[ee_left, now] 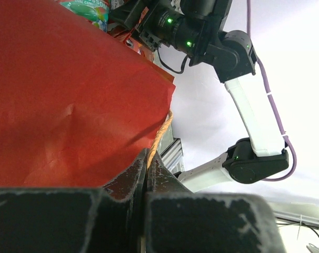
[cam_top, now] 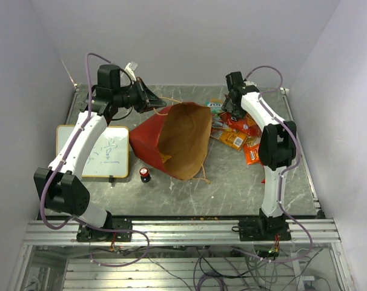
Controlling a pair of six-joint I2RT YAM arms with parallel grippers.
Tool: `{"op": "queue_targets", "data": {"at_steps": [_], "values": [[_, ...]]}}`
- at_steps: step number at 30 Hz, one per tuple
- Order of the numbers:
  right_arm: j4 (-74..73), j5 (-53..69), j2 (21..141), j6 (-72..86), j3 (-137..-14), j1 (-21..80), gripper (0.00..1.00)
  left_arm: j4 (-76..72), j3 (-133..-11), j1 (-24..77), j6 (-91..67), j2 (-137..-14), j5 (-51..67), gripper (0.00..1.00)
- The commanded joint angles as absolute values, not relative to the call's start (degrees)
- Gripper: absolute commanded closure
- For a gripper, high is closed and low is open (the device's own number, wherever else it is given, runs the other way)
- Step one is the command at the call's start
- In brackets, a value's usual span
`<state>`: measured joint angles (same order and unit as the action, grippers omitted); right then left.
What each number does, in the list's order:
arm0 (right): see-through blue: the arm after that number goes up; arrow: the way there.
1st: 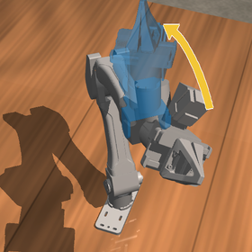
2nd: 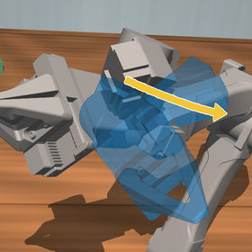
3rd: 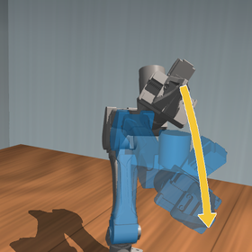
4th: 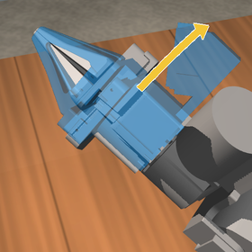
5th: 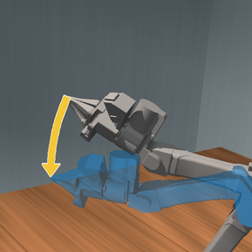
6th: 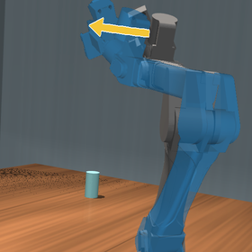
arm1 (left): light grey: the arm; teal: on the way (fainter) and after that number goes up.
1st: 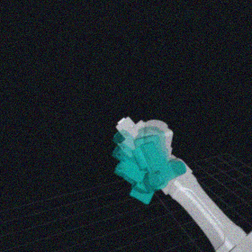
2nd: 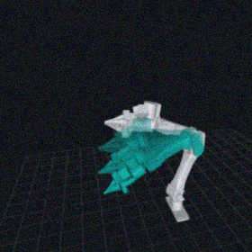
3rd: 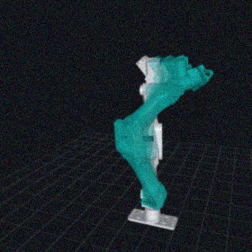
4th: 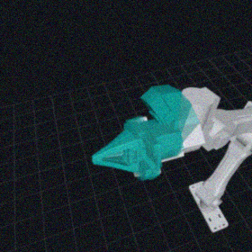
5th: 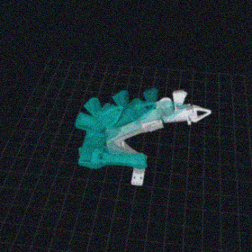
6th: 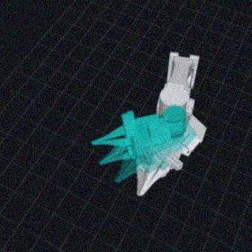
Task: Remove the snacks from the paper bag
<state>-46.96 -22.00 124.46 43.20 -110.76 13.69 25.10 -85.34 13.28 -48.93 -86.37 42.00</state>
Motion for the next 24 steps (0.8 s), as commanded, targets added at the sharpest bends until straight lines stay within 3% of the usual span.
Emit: {"op": "queue_targets", "data": {"at_steps": [1, 5, 9, 14, 18, 24], "values": [[-42.28, -20.51, 118.64, 40.59, -106.28, 13.36, 0.31, 23.54, -87.43, 14.13, -49.72, -86.71, 43.76, 0.93], [-35.60, -18.45, 110.72, 36.04, -99.59, 13.37, 0.11, 26.72, -89.68, 15.00, -47.67, -87.14, 43.04, 0.93], [-29.06, -16.95, 101.76, 29.71, -91.19, 13.37, 0.03, 25.38, -88.36, 15.03, -46.44, -86.19, 42.47, 0.93], [-22.85, -11.47, 90.68, 19.36, -80.66, 13.62, 0.02, 26.36, -90.43, 15.03, -43.92, -87.11, 40.82, 0.93], [-18.40, 2.45, 83.30, 12.88, -72.78, 14.83, 0.10, 26.45, -92.80, 15.03, -44.37, -88.76, 40.14, 0.93], [-13.80, 13.58, 78.48, 18.88, -64.94, 21.63, 0.11, 34.92, -102.50, 15.03, -38.49, -93.60, 33.89, 0.93]]}}
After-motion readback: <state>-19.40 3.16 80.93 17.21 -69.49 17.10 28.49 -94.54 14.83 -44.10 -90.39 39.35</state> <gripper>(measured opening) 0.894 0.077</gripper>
